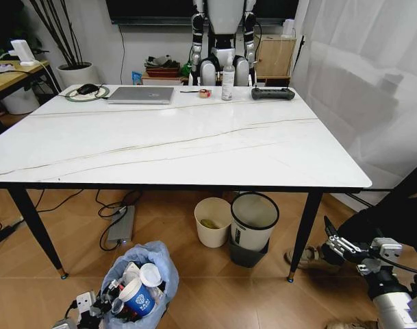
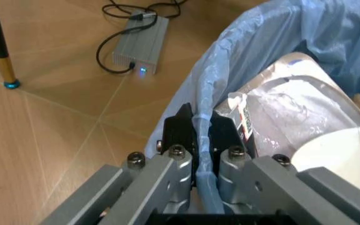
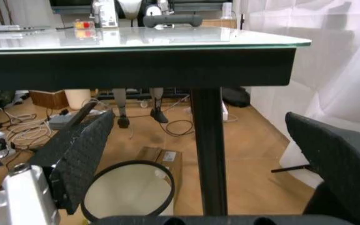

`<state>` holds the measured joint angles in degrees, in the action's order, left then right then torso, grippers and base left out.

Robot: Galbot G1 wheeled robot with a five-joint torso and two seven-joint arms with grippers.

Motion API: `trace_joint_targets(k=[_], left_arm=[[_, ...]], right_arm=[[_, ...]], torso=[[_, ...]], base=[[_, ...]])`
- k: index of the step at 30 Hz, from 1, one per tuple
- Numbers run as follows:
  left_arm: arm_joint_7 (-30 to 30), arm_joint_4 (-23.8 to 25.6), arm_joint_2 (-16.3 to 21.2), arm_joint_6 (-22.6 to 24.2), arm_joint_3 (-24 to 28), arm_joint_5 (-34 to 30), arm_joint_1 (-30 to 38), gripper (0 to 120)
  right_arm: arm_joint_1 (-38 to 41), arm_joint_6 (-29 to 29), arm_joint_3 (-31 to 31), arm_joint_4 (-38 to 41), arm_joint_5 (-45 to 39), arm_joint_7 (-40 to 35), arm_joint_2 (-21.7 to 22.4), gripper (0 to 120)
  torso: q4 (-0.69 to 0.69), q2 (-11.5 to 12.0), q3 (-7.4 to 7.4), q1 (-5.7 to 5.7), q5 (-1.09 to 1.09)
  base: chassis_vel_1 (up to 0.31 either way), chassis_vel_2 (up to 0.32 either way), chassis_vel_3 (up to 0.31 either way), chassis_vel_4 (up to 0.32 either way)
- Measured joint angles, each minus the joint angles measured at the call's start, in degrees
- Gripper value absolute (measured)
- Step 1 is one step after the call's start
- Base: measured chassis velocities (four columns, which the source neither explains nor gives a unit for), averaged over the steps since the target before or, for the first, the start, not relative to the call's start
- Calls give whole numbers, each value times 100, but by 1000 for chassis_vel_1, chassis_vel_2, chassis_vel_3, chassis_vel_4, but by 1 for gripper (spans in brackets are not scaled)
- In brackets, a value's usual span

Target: Pick up the trash bin and place the trash from the table into it.

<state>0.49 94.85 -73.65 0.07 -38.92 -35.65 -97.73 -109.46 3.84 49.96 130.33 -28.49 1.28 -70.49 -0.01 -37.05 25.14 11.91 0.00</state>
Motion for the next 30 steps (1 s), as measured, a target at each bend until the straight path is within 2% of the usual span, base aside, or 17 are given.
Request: trace_joint_targets(k=[13,30], left_arm=[[135,-656,-36,-138,20,5,460,0],[211,-1184,-145,-196,66,3,829,0]], right_arm=[[0,0,0,0,0,0,0,100],[0,0,0,0,0,0,0,100]], torso=[[1,332,-201,-129,0],[1,716,-439,-277,0]], base=[[0,0,0,0],[0,0,0,0]])
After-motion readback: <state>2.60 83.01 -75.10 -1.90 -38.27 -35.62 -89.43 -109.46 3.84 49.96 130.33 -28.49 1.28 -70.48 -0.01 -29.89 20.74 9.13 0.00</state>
